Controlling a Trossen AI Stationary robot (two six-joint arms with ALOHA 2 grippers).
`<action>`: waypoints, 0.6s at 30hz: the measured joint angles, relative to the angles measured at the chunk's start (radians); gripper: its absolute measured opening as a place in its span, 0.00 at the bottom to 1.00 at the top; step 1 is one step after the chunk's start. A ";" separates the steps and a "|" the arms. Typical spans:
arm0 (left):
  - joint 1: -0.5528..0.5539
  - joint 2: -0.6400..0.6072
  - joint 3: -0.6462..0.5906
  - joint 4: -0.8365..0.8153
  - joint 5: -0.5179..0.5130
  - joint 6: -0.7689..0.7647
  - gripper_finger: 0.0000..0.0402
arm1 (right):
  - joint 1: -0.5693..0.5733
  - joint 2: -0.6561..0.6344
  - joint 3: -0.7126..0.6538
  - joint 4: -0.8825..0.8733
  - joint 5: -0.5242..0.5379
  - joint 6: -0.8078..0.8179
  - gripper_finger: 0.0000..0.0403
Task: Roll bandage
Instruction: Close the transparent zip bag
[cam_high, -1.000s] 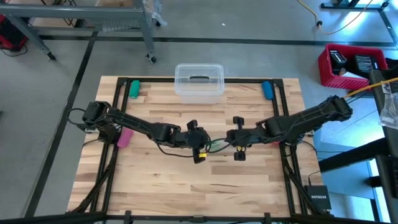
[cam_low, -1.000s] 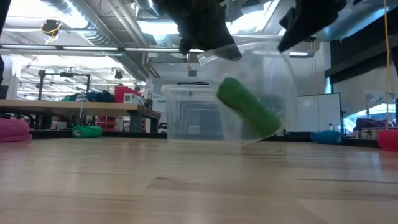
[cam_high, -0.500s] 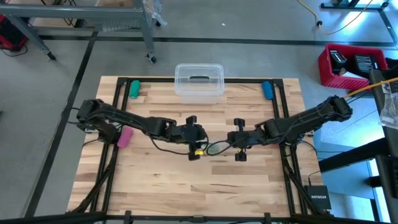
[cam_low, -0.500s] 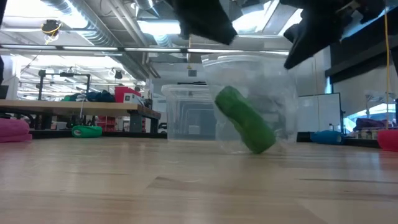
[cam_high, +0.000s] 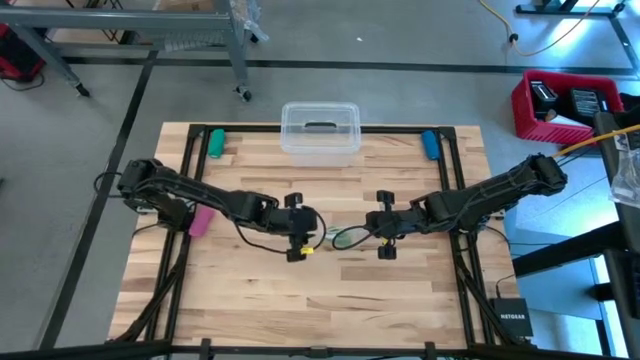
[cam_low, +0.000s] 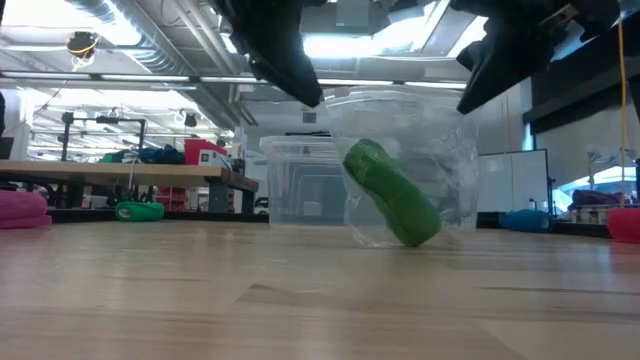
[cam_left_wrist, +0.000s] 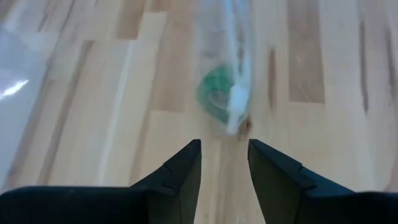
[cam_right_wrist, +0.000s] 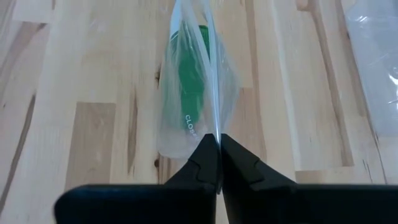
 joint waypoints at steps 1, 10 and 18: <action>-0.002 0.000 -0.012 0.028 0.004 0.011 0.31 | 0.000 0.000 0.000 0.000 0.000 0.000 0.02; 0.003 0.000 -0.068 0.170 0.006 0.028 0.31 | 0.000 0.000 0.000 0.029 0.000 -0.021 0.02; 0.001 0.025 -0.069 0.176 0.019 0.025 0.29 | -0.001 0.000 0.000 0.037 0.000 -0.022 0.02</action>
